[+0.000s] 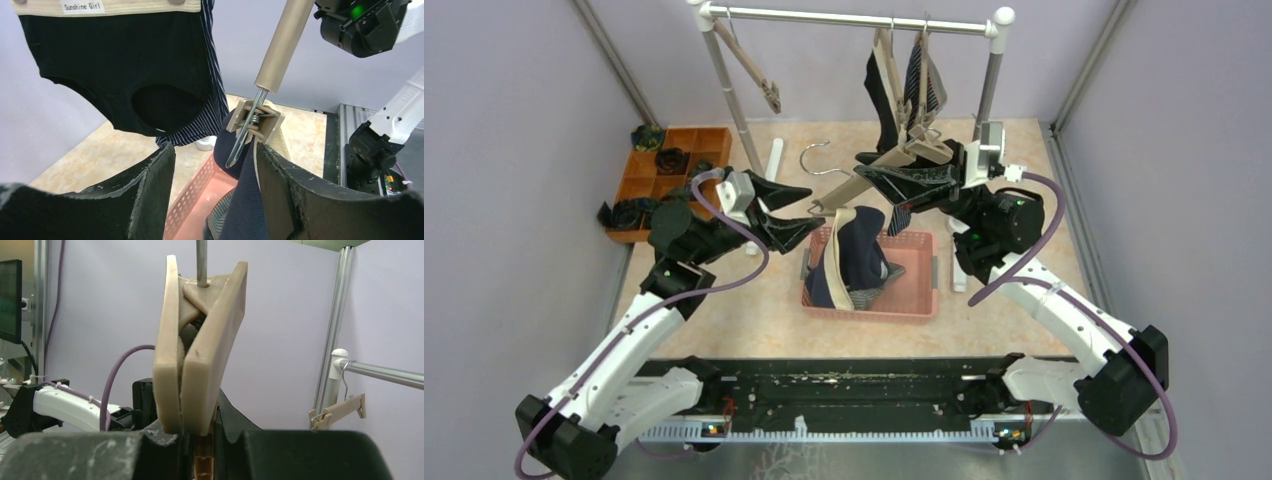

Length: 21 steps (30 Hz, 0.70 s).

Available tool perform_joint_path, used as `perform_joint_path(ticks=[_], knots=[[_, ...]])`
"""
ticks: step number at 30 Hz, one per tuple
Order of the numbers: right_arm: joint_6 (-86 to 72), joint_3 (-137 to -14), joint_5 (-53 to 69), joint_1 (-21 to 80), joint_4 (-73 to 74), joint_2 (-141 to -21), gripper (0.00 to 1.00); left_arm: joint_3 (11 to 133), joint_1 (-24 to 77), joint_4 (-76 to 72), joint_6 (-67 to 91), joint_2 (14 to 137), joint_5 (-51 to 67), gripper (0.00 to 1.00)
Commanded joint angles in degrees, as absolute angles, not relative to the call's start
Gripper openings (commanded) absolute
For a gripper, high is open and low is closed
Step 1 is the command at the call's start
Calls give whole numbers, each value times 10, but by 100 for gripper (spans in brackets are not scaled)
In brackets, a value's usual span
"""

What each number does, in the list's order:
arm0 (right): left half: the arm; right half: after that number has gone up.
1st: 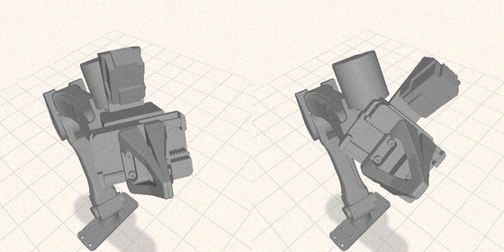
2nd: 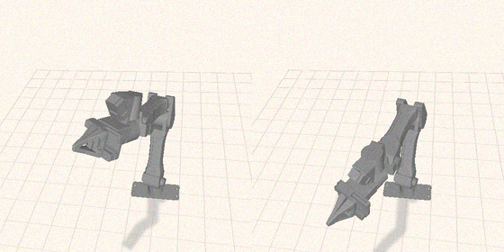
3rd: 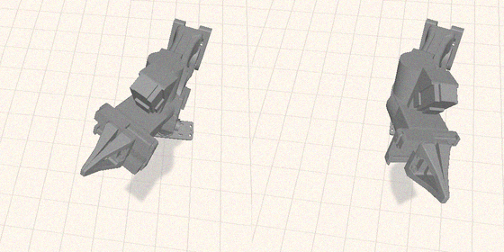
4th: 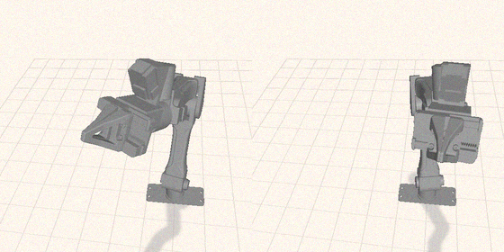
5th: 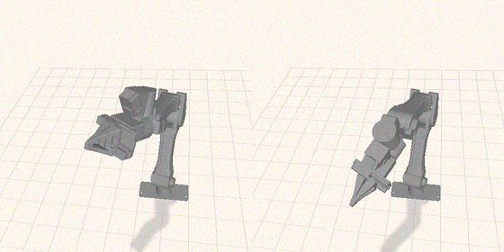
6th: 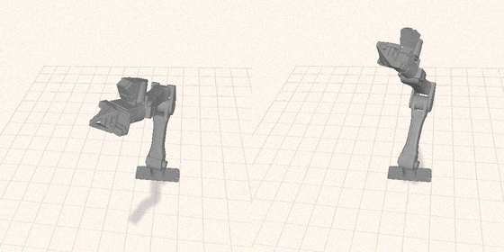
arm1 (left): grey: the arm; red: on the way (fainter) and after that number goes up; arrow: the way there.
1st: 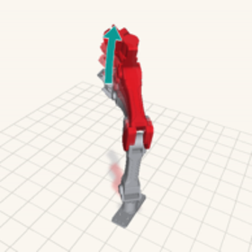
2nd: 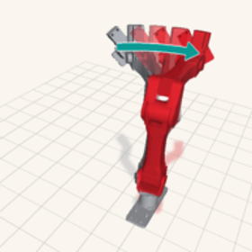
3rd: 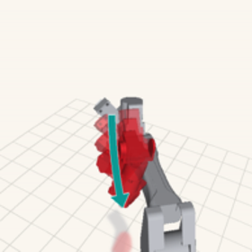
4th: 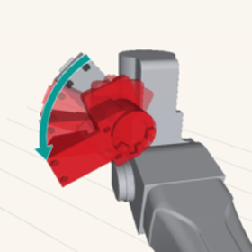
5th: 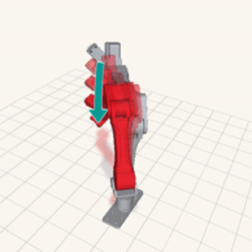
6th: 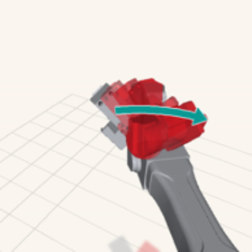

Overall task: Remove the underwear clipped to the hanger
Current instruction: Remove the underwear from the hanger.

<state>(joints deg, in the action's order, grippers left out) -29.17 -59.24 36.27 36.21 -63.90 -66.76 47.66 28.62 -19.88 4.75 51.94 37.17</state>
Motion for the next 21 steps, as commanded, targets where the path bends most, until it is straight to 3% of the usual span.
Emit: perform_joint_path(ticks=[1, 10, 15, 21], knots=[[-300, -600, 355, 360, -675, -666, 0, 493, 290, -239, 72, 517, 401, 66], [-300, -596, 351, 360, -676, -669, 0, 482, 290, -277, 95, 482, 448, 68], [-306, -598, 351, 360, -681, -674, 0, 482, 289, -291, 105, 489, 456, 59], [-306, -599, 352, 360, -680, -672, 0, 482, 290, -301, 112, 506, 470, 60]])
